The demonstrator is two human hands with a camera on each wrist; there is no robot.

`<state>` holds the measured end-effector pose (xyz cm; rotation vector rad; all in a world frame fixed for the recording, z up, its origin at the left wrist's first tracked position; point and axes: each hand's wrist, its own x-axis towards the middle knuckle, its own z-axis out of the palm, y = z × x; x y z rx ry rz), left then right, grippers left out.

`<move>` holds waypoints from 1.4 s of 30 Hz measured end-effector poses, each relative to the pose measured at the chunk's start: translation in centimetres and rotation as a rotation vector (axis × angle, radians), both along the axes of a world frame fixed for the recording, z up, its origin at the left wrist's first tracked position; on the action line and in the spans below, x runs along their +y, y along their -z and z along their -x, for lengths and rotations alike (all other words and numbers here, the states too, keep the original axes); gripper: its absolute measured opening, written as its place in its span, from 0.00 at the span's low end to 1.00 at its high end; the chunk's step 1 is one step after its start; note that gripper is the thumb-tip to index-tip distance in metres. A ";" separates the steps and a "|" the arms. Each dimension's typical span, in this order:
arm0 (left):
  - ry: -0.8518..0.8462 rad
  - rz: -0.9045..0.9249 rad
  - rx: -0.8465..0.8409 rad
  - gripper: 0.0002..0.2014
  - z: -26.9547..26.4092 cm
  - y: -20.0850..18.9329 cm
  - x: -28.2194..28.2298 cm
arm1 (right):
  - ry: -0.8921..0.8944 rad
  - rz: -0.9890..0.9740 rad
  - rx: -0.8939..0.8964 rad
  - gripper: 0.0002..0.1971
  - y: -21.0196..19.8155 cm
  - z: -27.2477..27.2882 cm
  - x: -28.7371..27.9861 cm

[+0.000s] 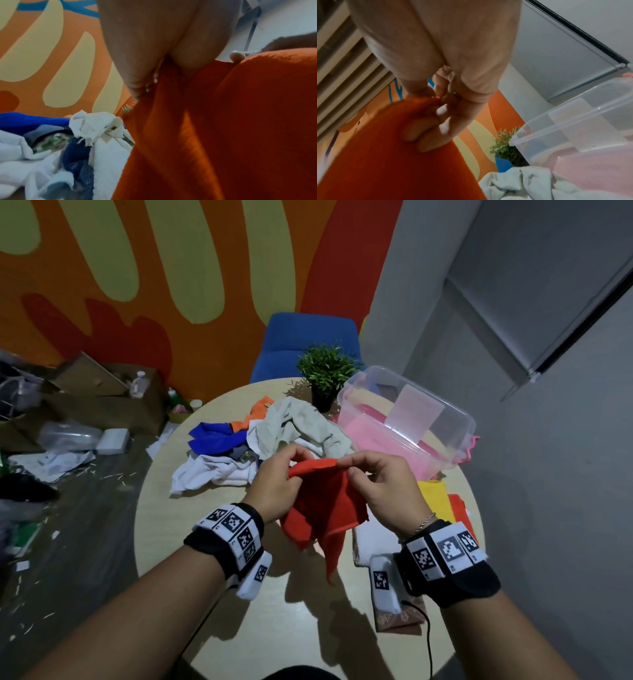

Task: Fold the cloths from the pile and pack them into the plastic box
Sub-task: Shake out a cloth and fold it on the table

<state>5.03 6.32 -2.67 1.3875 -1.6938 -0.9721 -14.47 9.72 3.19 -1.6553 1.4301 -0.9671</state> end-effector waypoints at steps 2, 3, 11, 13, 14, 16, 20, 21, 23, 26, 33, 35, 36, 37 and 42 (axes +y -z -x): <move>-0.001 0.043 -0.065 0.22 -0.8 -0.3 -0.6 | 0.031 0.054 0.104 0.13 -0.7 1.1 -0.3; -0.014 0.054 -0.112 0.21 -1.3 -0.5 -0.9 | 0.050 0.088 0.200 0.14 -1.1 1.9 -0.5; 0.061 -0.135 0.029 0.08 -4.6 -3.1 -2.6 | 0.184 0.057 0.463 0.13 -1.8 4.4 -2.0; 0.011 -0.205 0.249 0.10 -4.6 -3.2 -2.7 | 0.159 0.024 0.407 0.10 -2.0 4.2 -1.9; -0.013 -0.207 0.304 0.11 -4.6 -3.3 -2.6 | 0.121 0.000 0.401 0.11 -2.1 4.3 -1.8; -0.030 -0.207 0.389 0.07 -4.7 -3.3 -2.5 | 0.027 -0.052 0.459 0.12 -2.2 4.6 -1.8; -0.014 -0.291 0.608 0.10 -5.4 -3.0 -2.8 | 0.073 -0.033 0.503 0.05 -1.2 6.4 -2.6; -0.035 -0.247 0.505 0.12 -5.7 -2.9 -3.1 | 0.137 -0.007 0.455 0.06 -0.8 6.8 -3.0; -0.083 -0.114 0.315 0.08 -5.6 -2.8 -3.6 | 0.279 0.036 0.323 0.06 -0.2 7.2 -3.7; -0.230 0.029 0.341 0.06 -5.2 -3.6 -4.5 | 0.388 0.077 0.110 0.08 0.3 7.2 -4.7; -0.211 0.143 0.521 0.08 -5.8 -6.0 -4.5 | 0.274 0.009 -0.414 0.21 -1.7 6.0 -3.4; -0.159 0.026 0.461 0.10 -6.2 -5.0 -3.7 | 0.245 -0.101 -0.298 0.15 -0.5 5.6 -2.4; -0.111 -0.083 0.402 0.13 -6.6 -3.8 -3.3 | 0.224 -0.163 -0.199 0.09 0.6 5.5 -1.9; -0.032 -0.187 0.285 0.15 -7.2 -2.1 -2.9 | 0.176 -0.230 -0.078 0.08 1.8 5.4 -1.4; 0.458 -0.581 -0.407 0.20 -8.2 5.0 1.0 | -0.176 -0.635 0.524 0.14 9.1 4.6 2.3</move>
